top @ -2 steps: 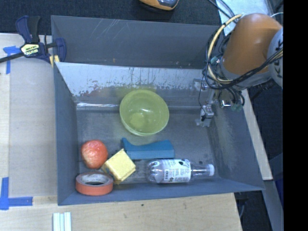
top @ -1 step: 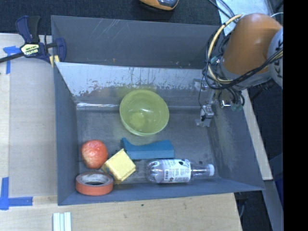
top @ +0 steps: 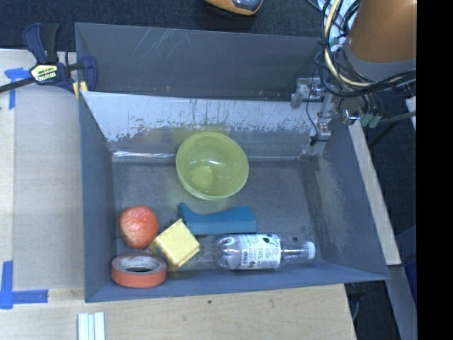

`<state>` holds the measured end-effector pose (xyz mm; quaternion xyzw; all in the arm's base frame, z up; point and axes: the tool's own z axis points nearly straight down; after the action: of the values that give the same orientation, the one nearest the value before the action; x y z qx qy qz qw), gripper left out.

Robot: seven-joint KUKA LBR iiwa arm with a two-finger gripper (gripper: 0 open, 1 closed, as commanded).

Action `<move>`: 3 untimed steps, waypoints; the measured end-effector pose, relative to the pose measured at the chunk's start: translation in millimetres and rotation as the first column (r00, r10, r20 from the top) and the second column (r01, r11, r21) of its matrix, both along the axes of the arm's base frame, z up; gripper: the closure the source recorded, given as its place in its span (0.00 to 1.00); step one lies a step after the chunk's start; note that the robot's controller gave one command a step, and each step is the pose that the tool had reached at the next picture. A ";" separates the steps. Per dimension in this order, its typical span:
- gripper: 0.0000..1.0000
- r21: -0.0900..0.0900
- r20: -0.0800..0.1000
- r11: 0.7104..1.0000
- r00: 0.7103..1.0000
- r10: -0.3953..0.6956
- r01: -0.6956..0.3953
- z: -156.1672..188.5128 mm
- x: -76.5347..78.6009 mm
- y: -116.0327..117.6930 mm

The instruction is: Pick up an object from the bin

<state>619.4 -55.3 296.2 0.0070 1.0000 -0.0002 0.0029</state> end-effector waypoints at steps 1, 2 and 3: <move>0.00 0.001 -0.004 1.000 1.000 0.004 -0.004 35.5 -2.0 -10.2; 0.00 0.002 -0.007 0.999 0.999 0.039 -0.039 -43.0 0.4 16.7; 0.00 -0.006 0.012 0.998 0.998 0.062 -0.062 -4.8 -54.2 -12.5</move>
Offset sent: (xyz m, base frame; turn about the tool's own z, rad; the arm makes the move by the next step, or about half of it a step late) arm 0.0009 0.0161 -0.0386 -0.0370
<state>565.2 -67.8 291.4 -0.0238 0.9997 -0.0028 0.0092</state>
